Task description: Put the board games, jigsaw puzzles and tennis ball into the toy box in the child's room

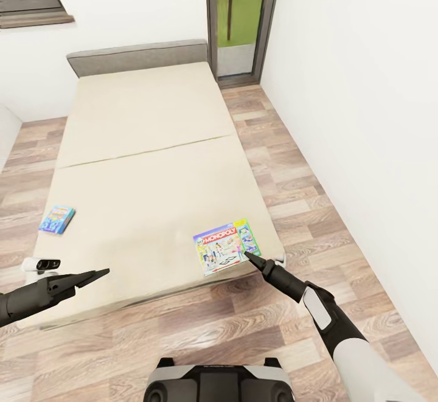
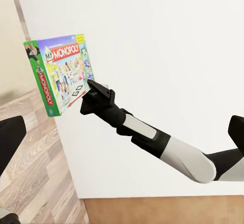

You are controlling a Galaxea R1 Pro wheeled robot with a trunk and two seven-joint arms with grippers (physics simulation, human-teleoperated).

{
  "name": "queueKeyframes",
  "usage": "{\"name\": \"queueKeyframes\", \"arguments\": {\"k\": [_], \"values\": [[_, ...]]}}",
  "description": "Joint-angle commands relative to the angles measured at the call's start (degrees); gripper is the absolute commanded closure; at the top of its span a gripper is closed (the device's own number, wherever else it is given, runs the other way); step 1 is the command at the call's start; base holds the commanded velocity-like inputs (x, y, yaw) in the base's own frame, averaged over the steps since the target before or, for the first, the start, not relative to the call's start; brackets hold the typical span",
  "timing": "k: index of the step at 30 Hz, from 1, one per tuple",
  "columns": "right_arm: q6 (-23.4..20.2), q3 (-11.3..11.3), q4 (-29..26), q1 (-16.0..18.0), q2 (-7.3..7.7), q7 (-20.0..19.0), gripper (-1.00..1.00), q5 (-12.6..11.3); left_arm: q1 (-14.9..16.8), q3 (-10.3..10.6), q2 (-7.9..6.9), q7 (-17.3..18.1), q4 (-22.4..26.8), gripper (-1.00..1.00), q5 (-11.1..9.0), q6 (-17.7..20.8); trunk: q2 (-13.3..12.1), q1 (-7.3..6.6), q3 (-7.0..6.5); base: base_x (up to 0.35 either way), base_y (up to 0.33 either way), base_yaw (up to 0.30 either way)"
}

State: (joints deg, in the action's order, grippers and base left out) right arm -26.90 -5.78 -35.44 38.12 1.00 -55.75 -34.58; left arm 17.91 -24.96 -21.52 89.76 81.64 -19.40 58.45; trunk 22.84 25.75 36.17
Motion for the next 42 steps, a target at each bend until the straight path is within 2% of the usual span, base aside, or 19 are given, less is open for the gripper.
{"name": "queueKeyframes", "arguments": {"k": [1,37,42], "values": [[-0.43,-0.04,0.02,0.02,0.02,-0.08,1.00,-0.31,0.02,0.00,-0.01,0.24,0.01,-1.00,0.06,0.61,0.08,0.03,-0.03,0.000,0.000,0.000],[-0.43,-0.11,0.02,0.02,0.08,-0.15,1.00,-0.31,0.02,-0.52,-0.06,0.24,-0.16,-1.00,0.06,0.52,0.08,0.03,-3.46,0.000,0.000,0.000],[-0.43,-0.18,0.02,0.02,0.17,-0.13,1.00,-0.31,0.02,-1.90,-0.05,0.24,-0.16,-1.00,0.06,0.52,0.08,0.03,-3.94,0.000,0.000,0.000]]}}
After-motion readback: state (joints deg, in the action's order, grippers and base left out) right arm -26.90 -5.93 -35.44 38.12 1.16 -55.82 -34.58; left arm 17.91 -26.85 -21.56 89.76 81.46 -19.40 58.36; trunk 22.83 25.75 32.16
